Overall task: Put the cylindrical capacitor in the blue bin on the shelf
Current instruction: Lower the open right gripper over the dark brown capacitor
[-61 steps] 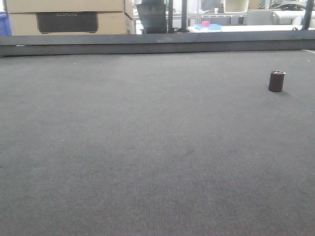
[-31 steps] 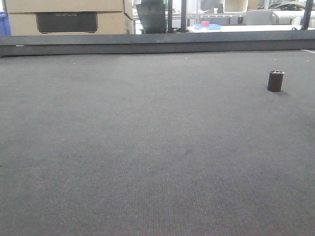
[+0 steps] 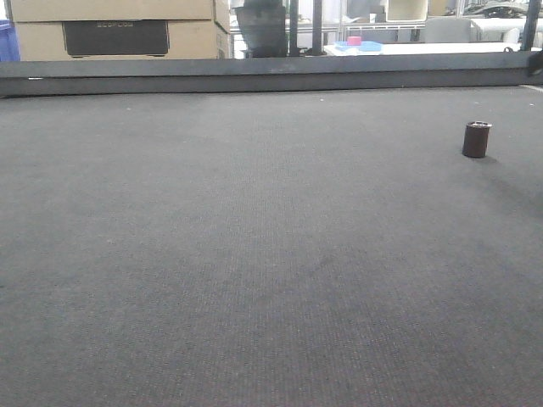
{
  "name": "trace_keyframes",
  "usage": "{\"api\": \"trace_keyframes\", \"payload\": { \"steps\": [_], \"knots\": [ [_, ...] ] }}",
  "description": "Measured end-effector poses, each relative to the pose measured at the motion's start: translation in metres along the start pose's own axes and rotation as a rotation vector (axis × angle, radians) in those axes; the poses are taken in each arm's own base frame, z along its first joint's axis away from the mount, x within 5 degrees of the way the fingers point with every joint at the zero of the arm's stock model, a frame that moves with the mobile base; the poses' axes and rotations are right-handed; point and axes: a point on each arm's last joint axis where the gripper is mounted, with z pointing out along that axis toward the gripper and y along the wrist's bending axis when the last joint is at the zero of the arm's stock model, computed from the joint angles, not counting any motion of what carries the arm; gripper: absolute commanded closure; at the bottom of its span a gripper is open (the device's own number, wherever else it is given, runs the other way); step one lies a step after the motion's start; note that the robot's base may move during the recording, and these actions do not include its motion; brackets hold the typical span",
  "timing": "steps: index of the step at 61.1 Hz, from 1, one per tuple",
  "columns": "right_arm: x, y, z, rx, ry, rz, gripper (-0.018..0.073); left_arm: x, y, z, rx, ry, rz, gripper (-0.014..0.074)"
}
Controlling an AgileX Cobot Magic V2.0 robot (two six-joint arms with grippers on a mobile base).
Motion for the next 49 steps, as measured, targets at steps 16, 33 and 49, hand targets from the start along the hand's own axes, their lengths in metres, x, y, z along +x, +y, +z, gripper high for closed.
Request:
{"api": "trace_keyframes", "payload": {
  "steps": [16, 33, 49],
  "knots": [
    [0.009, 0.006, 0.072, -0.014, -0.061, 0.013, 0.0021, 0.000, 0.000, 0.000, 0.000, 0.000, 0.000, -0.0003],
    [0.026, 0.010, 0.127, -0.015, -0.054, 0.047, 0.0021, 0.000, 0.000, 0.000, 0.000, 0.000, 0.000, -0.0003],
    [0.055, 0.012, 0.143, -0.015, 0.010, 0.066, 0.0021, 0.000, 0.000, 0.000, 0.000, 0.004, 0.000, -0.0003]
  ]
}}
